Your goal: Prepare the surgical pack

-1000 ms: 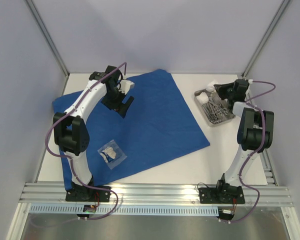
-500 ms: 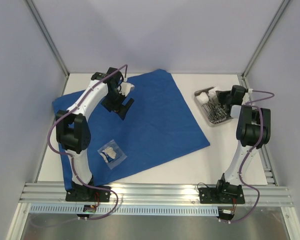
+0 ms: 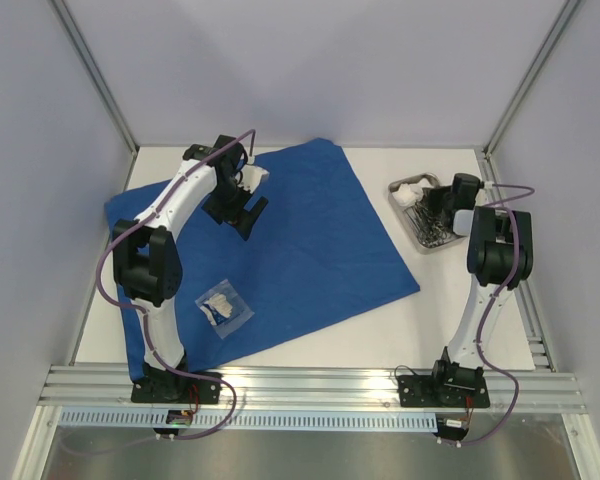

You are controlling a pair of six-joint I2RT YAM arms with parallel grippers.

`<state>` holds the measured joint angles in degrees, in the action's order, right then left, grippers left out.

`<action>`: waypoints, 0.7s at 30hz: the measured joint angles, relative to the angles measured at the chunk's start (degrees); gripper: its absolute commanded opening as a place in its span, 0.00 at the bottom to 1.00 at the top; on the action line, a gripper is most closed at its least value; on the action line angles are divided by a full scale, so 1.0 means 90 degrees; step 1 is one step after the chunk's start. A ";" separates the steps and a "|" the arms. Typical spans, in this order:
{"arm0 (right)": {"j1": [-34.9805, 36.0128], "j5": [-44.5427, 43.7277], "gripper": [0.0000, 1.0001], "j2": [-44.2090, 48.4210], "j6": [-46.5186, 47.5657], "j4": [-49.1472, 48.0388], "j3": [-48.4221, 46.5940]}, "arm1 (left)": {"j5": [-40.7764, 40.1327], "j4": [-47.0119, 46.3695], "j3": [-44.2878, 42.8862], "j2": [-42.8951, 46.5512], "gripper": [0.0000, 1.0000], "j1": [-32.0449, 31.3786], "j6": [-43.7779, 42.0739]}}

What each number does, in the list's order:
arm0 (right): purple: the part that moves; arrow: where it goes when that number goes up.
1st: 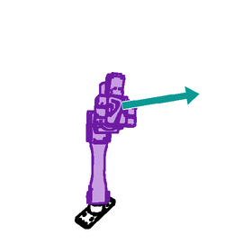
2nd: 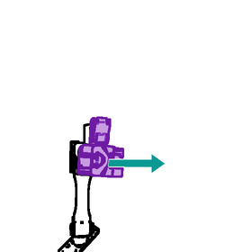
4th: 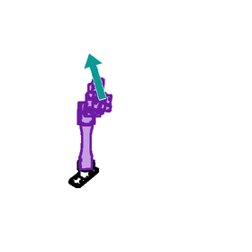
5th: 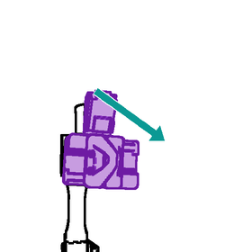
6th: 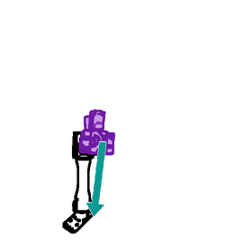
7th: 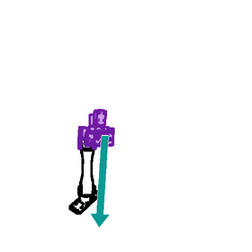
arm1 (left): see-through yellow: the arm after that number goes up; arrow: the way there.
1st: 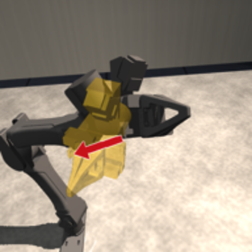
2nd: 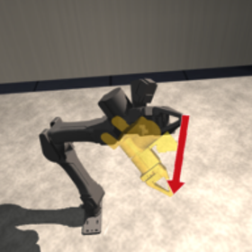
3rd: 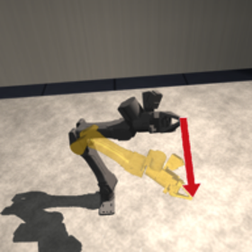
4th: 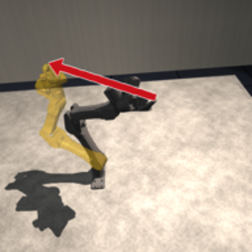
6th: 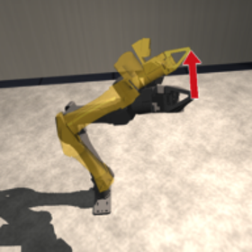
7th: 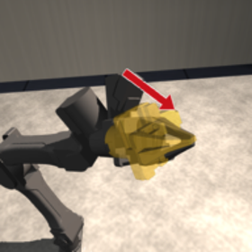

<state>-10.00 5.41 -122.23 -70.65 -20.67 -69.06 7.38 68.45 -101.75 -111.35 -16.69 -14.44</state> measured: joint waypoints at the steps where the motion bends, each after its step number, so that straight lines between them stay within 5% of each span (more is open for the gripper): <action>1: 0.0005 -0.0002 0.00 -0.0005 -0.0002 0.0017 -0.0007 | 0.0000 -0.0002 0.0000 0.0000 1.00 0.0000 0.0000; 7: 0.0007 -0.0163 0.04 -0.0019 0.0024 0.0257 -0.0036 | -0.0002 -0.0002 0.0000 0.0000 1.00 0.0019 0.0000; 13: 0.0034 -0.0393 0.31 0.0061 0.0245 0.0639 -0.0131 | 0.0000 -0.0002 0.0000 0.0000 1.00 0.0032 0.0000; 21: 0.0022 -0.0525 0.42 0.0391 0.0658 0.1129 -0.0238 | 0.0000 -0.0002 -0.0002 0.0000 1.00 0.0036 0.0000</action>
<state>-9.80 0.69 -118.72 -64.73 -10.50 -71.20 7.38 68.42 -101.78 -111.35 -16.36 -14.44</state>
